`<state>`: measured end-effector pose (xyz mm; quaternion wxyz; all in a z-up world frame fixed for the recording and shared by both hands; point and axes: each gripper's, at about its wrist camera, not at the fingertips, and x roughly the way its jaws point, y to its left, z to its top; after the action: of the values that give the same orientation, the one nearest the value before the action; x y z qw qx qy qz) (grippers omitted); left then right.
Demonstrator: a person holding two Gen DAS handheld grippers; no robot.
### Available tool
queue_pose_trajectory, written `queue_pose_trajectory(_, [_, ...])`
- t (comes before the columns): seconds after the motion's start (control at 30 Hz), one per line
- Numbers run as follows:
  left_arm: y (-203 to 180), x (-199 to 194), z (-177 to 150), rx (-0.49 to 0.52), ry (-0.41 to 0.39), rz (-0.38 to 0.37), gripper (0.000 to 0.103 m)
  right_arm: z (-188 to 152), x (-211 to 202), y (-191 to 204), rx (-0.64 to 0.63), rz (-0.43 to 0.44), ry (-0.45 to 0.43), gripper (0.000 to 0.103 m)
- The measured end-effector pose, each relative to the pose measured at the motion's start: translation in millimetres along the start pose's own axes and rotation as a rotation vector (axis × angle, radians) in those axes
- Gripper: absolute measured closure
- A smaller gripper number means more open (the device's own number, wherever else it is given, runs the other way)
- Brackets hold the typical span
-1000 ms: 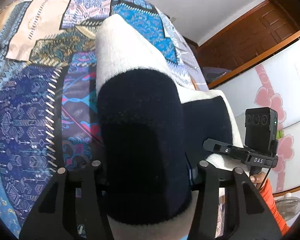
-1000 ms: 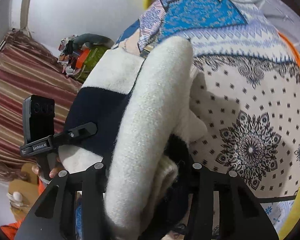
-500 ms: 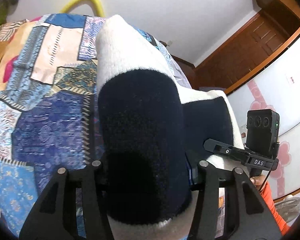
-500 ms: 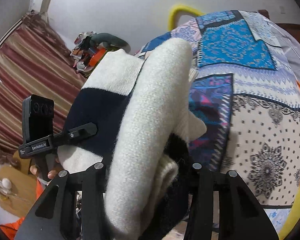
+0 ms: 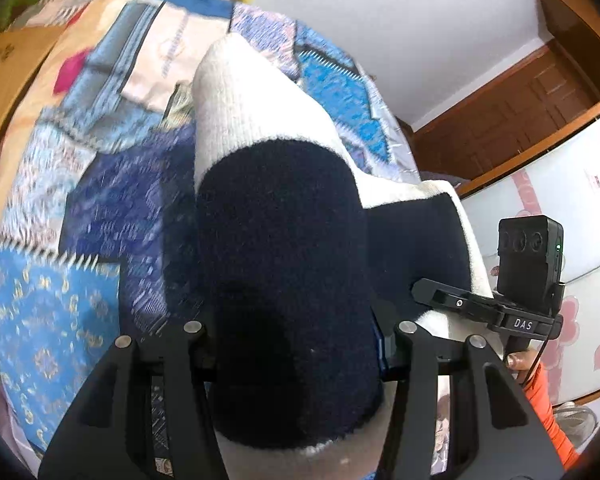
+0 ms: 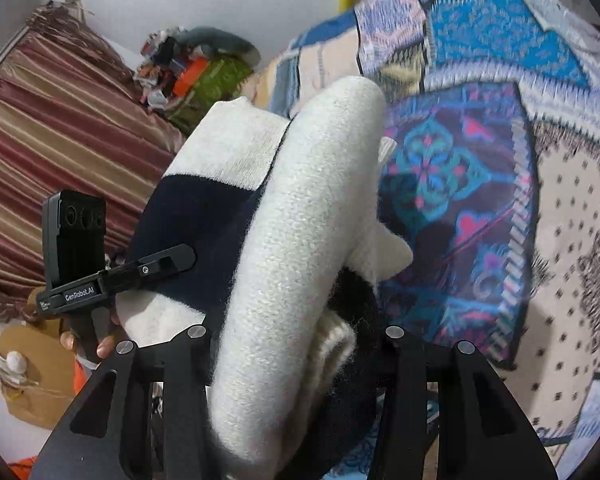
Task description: Fold small clothes
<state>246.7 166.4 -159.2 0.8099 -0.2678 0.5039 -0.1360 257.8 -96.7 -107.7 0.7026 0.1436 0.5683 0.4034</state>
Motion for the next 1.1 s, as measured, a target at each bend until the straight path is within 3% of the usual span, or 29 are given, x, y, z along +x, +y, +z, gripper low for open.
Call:
queue_pose_trajectory(0.2, [32,23,-12,-0.065,0.054,-0.005,0.046,-6,13,-7,-0.011,-0.053,0.061,0.054])
queue_pose_trajectory(0.37, [41,19,-15,-0.081,0.043,-0.005,0.043,-3,-10,3,-0.09,-0.114,0.022,0.052])
queue_pose_trajectory(0.57, [31,5,-16,-0.025,0.013,0.094,0.041,-1,-41,17,-0.185,-0.202,-0.067,0.052])
queue_pose_trajectory(0.7, [25,-9,-15,0.026,-0.056,0.201,0.041,1,-56,34,-0.258,-0.24,-0.152,0.051])
queue_pose_trajectory(0.8, [14,-30,-15,0.097,-0.138,0.286,0.041,0,-60,46,-0.309,-0.266,-0.199,0.041])
queue_pose_trajectory(0.87, [8,-40,-15,0.121,-0.171,0.311,0.041,0,-61,55,-0.349,-0.283,-0.221,0.031])
queue_pose_trajectory(1.1, [-12,-60,-12,0.2,-0.254,0.361,0.039,2,-42,72,-0.411,-0.26,-0.239,0.022])
